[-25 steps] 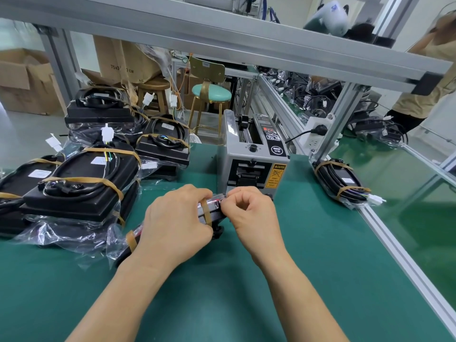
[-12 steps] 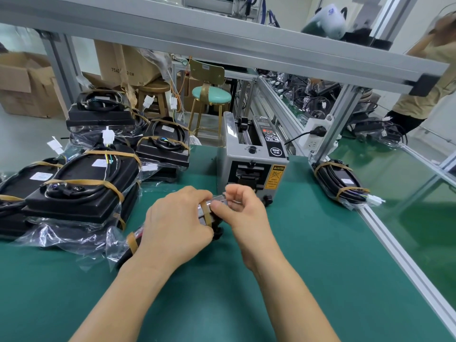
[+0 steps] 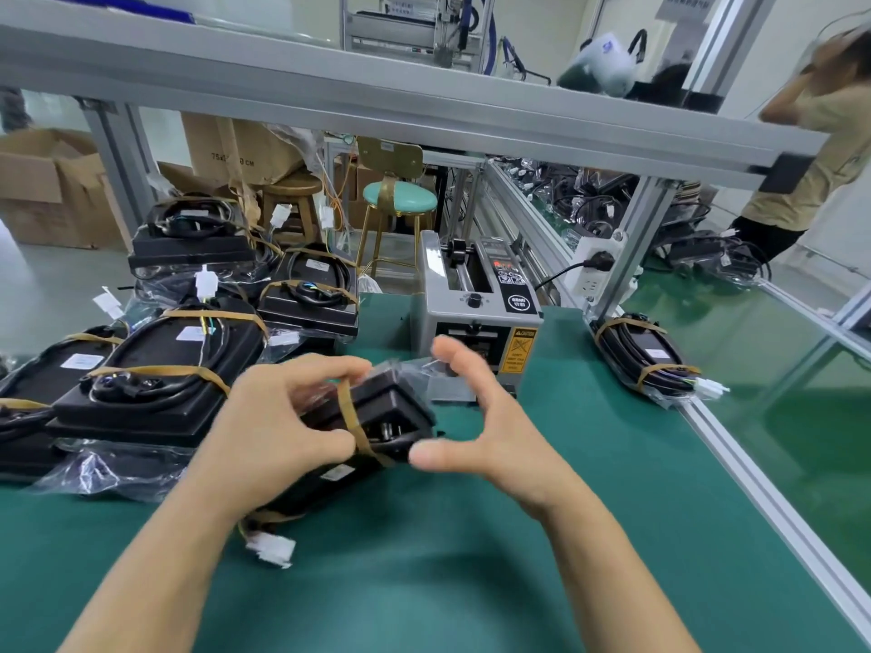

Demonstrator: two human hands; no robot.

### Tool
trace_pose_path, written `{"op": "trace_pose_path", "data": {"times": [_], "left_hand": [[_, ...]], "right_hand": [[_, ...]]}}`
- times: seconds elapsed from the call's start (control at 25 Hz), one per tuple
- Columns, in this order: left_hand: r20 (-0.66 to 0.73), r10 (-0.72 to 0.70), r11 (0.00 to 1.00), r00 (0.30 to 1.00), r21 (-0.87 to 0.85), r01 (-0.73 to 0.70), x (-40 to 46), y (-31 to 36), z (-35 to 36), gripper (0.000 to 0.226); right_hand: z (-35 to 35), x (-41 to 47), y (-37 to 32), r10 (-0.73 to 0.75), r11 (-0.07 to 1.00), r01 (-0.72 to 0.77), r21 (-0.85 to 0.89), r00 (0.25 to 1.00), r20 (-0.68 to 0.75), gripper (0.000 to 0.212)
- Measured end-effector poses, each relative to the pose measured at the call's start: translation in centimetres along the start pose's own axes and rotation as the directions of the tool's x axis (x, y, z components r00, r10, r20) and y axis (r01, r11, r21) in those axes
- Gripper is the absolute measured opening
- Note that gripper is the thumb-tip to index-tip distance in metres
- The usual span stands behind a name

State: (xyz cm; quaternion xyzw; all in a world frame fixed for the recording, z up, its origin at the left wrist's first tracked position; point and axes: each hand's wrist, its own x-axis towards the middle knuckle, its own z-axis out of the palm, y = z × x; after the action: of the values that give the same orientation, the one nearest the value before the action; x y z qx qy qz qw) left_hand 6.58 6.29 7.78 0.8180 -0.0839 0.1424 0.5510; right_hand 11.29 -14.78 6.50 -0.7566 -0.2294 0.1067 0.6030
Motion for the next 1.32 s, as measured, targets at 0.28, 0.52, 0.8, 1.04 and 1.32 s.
{"op": "trace_pose_path", "data": {"times": [0.28,0.52,0.8,1.04,1.32], "left_hand": [[-0.077,0.017,0.691,0.997,-0.719,-0.067,-0.8,-3.6,-0.2,0.071],[-0.003,0.123,0.830,0.992,-0.547,-0.104,-1.2,-2.4,-0.4,0.076],[0.233,0.214,0.977,0.949,-0.050,-0.208,-0.7,1.5,-1.2,0.068],[-0.115,0.046,0.997,0.992,-0.049,-0.052,-1.3,0.5,-1.3,0.067],[-0.124,0.134,0.980,0.983,0.163,-0.113,-1.1,-0.9,0.5,0.068]], "right_hand": [[-0.4,1.5,-3.2,-0.105,0.995,0.104,0.012,0.991,0.085,0.018],[3.1,3.1,-3.4,0.022,0.963,0.042,0.265,0.972,-0.234,0.030],[3.0,4.4,-5.3,0.380,0.839,-0.338,0.427,0.925,-0.014,0.027],[0.5,2.9,0.2,0.504,0.781,-0.280,0.559,0.811,-0.298,0.009],[-0.4,5.6,2.7,0.365,0.928,-0.172,0.331,0.604,-0.709,0.023]]}}
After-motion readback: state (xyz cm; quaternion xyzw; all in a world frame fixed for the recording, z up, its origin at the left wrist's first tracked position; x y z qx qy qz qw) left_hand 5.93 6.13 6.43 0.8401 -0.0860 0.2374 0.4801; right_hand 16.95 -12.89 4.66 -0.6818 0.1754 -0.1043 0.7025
